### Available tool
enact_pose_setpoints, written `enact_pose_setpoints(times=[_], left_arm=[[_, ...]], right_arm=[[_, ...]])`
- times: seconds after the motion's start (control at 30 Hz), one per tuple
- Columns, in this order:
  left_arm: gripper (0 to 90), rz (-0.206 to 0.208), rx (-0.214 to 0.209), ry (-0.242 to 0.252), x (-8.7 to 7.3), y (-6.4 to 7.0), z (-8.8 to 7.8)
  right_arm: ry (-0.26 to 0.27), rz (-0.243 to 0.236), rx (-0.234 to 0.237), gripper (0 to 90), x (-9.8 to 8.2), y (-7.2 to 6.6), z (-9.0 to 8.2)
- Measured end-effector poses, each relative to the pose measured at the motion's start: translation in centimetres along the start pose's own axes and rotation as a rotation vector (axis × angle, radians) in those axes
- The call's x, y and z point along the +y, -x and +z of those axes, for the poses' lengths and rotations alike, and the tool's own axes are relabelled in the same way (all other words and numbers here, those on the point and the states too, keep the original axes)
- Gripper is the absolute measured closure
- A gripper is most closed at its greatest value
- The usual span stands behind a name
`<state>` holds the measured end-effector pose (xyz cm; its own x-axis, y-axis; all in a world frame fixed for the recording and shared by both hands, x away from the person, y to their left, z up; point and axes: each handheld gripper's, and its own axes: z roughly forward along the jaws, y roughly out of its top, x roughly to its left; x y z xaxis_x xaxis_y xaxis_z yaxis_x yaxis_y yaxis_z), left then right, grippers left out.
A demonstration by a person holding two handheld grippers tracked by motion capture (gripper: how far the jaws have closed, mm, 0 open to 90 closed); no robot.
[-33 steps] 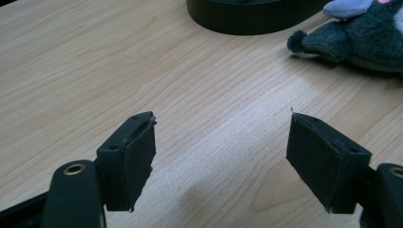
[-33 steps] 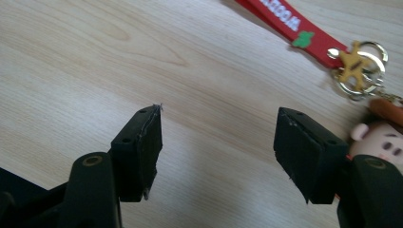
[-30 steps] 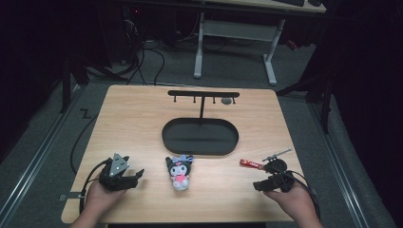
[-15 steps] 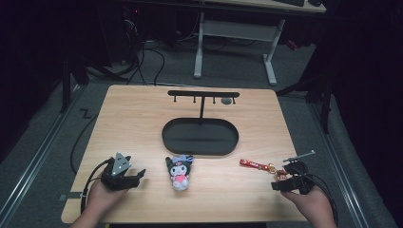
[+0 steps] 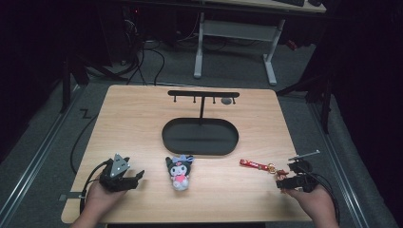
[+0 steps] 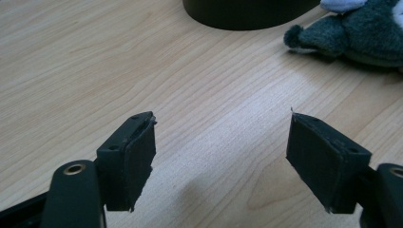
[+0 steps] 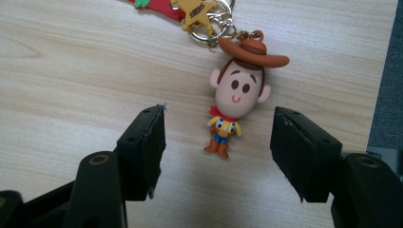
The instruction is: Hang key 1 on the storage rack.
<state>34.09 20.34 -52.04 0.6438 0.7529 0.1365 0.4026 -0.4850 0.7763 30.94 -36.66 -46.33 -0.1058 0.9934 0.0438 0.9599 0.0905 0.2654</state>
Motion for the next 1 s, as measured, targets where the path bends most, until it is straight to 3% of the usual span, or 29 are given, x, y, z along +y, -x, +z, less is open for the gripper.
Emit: enact_pose_setpoints(times=[0.43, 0.67, 1.0], left_arm=[[25.3, -0.017, 0.008, 0.004, -0.4, -0.3, -0.5], [25.3, -0.004, 0.004, -0.002, -0.4, -0.2, -0.4], [25.3, 0.005, -0.004, -0.007, -0.3, 0.0, -0.1]], right_arm=[[-0.058, 0.008, -0.024, 42.1, 1.4, 0.1, 1.7], [-0.100, 0.010, -0.046, 47.5, 2.1, 0.2, 2.1], [-0.106, 0.044, -0.055, 45.9, 2.3, 0.6, 2.6]])
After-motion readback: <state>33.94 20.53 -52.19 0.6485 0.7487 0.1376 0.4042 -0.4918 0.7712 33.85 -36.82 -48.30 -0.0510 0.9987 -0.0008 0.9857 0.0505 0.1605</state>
